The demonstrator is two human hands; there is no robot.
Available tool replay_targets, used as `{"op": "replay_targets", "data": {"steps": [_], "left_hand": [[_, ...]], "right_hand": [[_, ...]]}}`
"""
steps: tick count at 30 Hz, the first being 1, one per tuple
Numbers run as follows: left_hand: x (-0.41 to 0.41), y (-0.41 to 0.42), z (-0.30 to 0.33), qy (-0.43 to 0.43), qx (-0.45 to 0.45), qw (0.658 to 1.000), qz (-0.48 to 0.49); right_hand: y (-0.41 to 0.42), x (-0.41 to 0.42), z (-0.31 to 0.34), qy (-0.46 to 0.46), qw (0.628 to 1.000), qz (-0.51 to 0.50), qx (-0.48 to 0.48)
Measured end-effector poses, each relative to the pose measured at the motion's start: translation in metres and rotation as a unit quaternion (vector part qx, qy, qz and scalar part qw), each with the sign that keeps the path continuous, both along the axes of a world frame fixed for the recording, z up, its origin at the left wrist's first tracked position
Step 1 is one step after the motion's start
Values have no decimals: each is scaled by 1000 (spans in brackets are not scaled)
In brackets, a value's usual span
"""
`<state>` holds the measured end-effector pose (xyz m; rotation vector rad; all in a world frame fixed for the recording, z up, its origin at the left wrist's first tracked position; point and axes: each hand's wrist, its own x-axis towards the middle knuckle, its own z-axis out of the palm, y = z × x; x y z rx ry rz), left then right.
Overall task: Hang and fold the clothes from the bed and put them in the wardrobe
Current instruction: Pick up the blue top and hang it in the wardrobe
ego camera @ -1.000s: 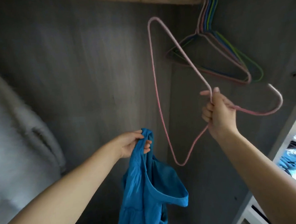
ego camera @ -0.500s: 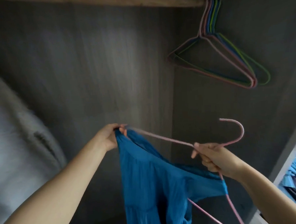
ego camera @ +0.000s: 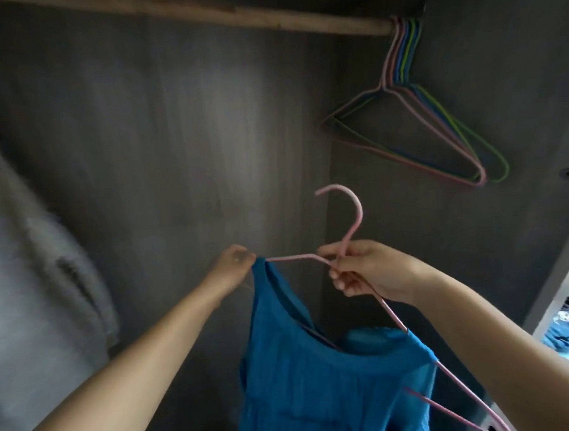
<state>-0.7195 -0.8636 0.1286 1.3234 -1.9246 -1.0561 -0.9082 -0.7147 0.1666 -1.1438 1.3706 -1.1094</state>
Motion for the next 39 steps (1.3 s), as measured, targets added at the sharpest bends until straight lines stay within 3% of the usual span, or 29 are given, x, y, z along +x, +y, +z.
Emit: {"op": "replay_targets", "data": {"steps": [2, 4, 7, 9, 11, 13, 17, 21, 27, 32, 37, 39], "left_hand": [[7, 9, 9, 2, -86, 996, 10], [13, 27, 20, 29, -123, 991, -49], [26, 68, 35, 78, -87, 978, -173], [39, 91, 50, 143, -32, 968, -202], [55, 100, 70, 196, -27, 969, -145], [76, 101, 93, 187, -79, 979, -32], [121, 92, 140, 119, -214, 963, 113], [164, 54, 191, -41, -294, 921, 252], [216, 23, 211, -231, -294, 856, 357], [251, 21, 187, -401, -295, 774, 391], [272, 26, 166, -434, -301, 760, 380], [272, 30, 162, -458, -306, 745, 378]], "right_hand": [[-19, 13, 20, -28, 999, -12, -25], [-41, 32, 39, -39, 998, -8, -46], [-75, 74, 66, 18, 995, 16, -92], [-90, 106, 85, 86, 987, 21, -133], [-103, 138, 107, 148, 971, 27, -184], [-114, 169, 128, 187, 953, 48, -234], [-132, 228, 170, 252, 904, 88, -334], [-151, 276, 203, 291, 882, 135, -345], [-181, 333, 219, 414, 853, 156, -277], [-187, 377, 209, 500, 800, 214, -252], [-194, 404, 191, 499, 796, 223, -260], [-201, 402, 184, 435, 835, 210, -263]]}}
